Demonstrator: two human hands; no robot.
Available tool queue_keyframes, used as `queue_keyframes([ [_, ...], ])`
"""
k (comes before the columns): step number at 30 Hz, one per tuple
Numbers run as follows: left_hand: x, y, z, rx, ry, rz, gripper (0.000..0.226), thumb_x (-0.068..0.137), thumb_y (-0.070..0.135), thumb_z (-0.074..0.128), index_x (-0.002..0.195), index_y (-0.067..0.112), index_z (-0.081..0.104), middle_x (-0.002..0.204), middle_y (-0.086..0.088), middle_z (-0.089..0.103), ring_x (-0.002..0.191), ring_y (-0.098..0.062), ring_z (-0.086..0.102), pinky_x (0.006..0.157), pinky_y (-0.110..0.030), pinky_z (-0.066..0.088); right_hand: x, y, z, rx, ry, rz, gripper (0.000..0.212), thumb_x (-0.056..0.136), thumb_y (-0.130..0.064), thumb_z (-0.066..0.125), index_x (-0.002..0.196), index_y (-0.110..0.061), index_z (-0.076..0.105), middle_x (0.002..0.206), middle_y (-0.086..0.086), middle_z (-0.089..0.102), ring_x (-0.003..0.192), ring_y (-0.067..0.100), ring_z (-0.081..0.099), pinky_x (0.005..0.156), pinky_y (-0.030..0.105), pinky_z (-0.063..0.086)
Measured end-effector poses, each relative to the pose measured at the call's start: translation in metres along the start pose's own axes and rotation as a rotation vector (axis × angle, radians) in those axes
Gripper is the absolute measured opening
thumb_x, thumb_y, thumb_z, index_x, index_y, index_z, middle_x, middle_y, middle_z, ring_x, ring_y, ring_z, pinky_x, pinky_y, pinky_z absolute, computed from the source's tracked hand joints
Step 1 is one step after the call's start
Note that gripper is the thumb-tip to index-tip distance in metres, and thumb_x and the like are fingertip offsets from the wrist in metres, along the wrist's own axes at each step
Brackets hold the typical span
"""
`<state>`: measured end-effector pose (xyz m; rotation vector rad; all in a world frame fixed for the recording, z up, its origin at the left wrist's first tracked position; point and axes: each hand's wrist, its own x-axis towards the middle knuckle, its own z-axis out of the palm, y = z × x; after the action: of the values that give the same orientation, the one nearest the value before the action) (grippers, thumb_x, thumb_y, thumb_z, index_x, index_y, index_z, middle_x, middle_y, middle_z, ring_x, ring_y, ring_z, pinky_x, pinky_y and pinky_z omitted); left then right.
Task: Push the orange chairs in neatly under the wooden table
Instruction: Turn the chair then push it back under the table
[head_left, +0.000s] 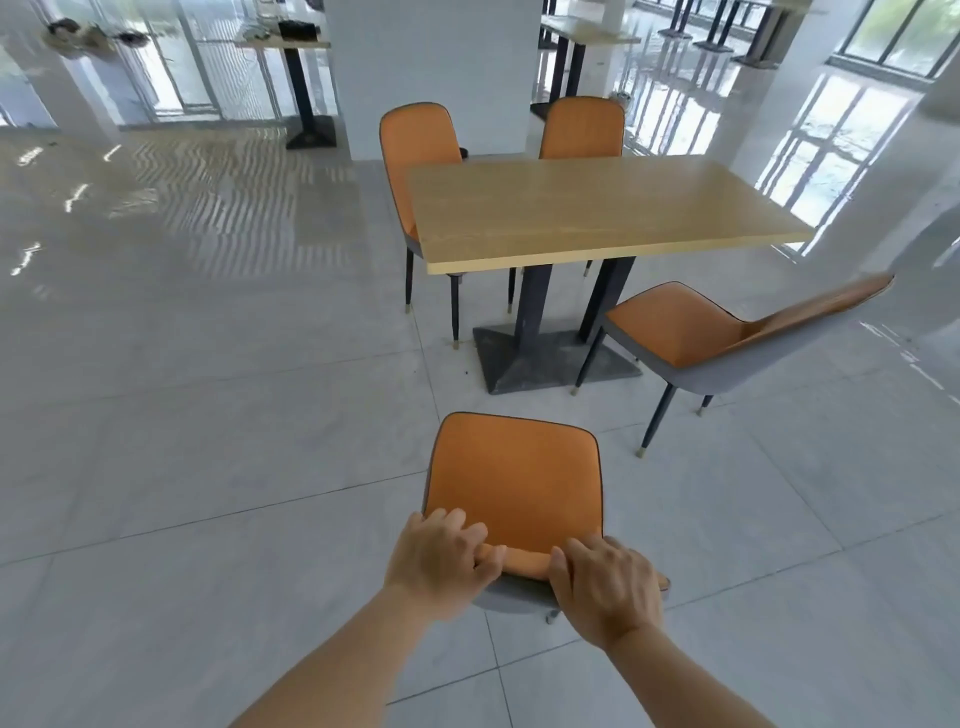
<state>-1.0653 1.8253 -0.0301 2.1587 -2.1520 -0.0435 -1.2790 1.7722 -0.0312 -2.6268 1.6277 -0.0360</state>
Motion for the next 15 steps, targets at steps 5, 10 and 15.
queue_keyframes([
  [5,0.009,-0.006,0.024,-0.083,0.212,-0.039,0.038,0.084,0.048,0.050,0.055,0.023,0.048,0.055,0.006,0.043,0.047,-0.015,0.038,0.044,-0.023,0.027,0.014,0.010,0.018,0.008,0.109,-0.045,0.041,0.090,-0.049,0.042,0.057,-0.026,0.046,0.054,-0.006,0.051,0.050,0.017,0.049,0.045,0.029,0.031],
  [10,0.050,-0.017,0.026,-0.101,0.241,-0.047,0.038,0.084,0.048,0.049,0.055,0.023,0.050,0.054,0.006,0.044,0.046,-0.013,0.038,0.044,-0.020,0.022,0.056,0.013,0.010,-0.032,0.101,-0.022,0.043,0.093,-0.054,0.028,0.060,-0.030,0.041,0.055,-0.009,0.043,0.052,0.013,0.042,0.046,0.028,0.032],
  [15,0.089,-0.026,0.029,-0.097,0.252,-0.066,0.039,0.086,0.049,0.048,0.055,0.024,0.050,0.054,0.007,0.042,0.047,-0.013,0.037,0.043,-0.019,0.022,0.102,0.022,0.007,-0.020,0.129,-0.029,0.042,0.093,-0.053,0.030,0.058,-0.029,0.037,0.053,-0.010,0.035,0.050,0.013,0.034,0.045,0.026,0.024],
])
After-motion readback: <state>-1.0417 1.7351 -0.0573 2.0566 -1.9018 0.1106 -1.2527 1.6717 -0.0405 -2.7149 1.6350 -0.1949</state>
